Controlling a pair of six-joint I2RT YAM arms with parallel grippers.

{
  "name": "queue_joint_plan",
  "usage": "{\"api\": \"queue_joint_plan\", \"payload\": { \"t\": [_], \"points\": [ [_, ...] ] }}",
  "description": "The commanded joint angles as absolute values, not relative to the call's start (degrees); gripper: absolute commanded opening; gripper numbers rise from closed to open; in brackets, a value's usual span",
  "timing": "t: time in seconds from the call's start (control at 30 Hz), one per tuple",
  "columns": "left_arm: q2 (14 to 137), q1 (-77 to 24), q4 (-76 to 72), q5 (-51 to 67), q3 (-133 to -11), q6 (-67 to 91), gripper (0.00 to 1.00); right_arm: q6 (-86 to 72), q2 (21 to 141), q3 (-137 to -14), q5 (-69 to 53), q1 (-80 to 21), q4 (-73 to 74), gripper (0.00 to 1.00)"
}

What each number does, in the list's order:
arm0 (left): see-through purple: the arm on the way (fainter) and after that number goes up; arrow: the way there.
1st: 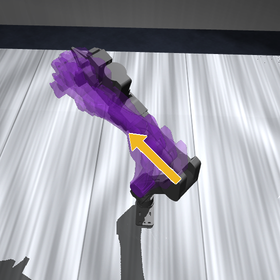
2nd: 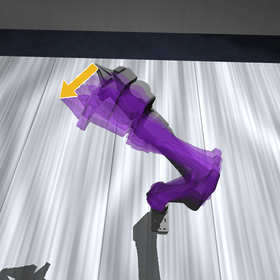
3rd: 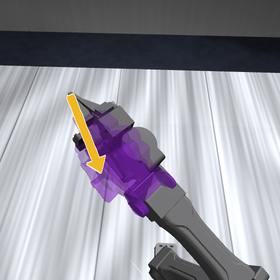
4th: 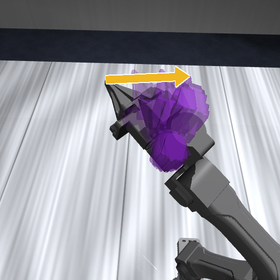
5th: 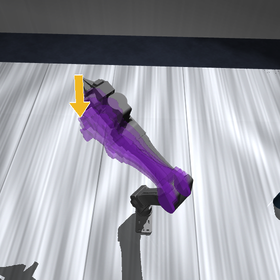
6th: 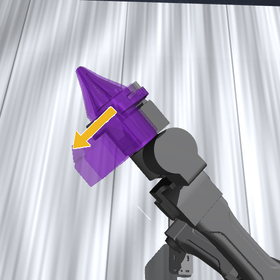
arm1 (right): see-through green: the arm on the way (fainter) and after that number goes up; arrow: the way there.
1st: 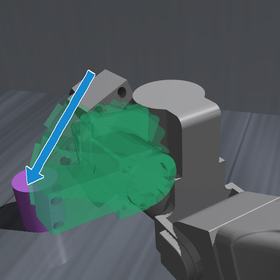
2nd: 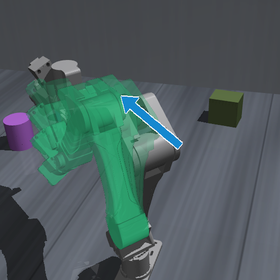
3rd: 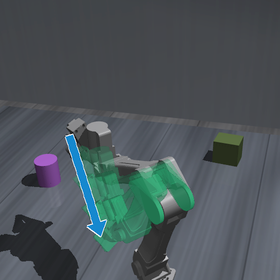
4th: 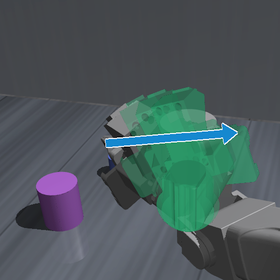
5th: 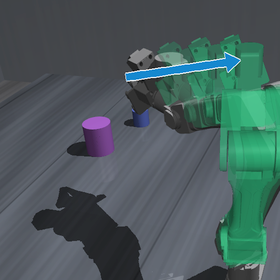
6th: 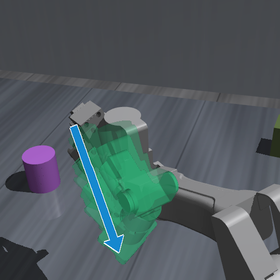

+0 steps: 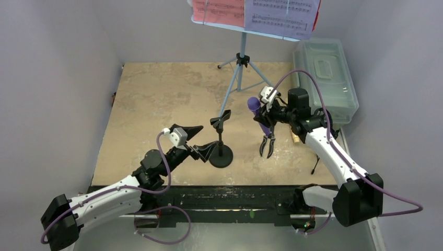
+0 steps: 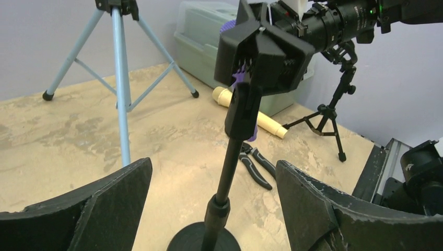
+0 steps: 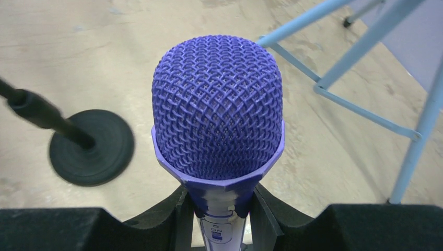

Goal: Pack up the instrument practice props
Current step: Remove the microphone from the microphone stand, then place the microphone at the center of the board.

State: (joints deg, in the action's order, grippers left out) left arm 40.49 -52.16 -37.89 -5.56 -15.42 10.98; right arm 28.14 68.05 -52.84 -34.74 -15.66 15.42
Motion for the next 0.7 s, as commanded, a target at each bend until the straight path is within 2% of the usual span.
{"api": "queue_joint_plan", "payload": {
  "t": [0.0, 0.27, 0.53, 0.67],
  "points": [
    [38.09, -52.29, -36.58, -8.02, -14.12, 12.67, 0.88, 25.07, 69.33, -51.27, -25.8, -14.41, 8.89, 0.0],
    [35.82, -52.27, -33.13, -10.76, -13.27, 12.76, 0.9, 18.97, 72.99, -49.32, -14.75, -13.26, 3.49, 0.0],
    [35.73, -52.23, -32.26, -11.58, -12.99, 12.68, 0.91, 17.47, 80.33, -53.37, -4.24, -12.74, 7.54, 0.02],
    [35.44, -52.22, -31.83, -11.83, -13.0, 12.48, 0.91, 17.44, 83.48, -53.7, 0.17, -12.72, 6.29, 0.08]
  ]
}}
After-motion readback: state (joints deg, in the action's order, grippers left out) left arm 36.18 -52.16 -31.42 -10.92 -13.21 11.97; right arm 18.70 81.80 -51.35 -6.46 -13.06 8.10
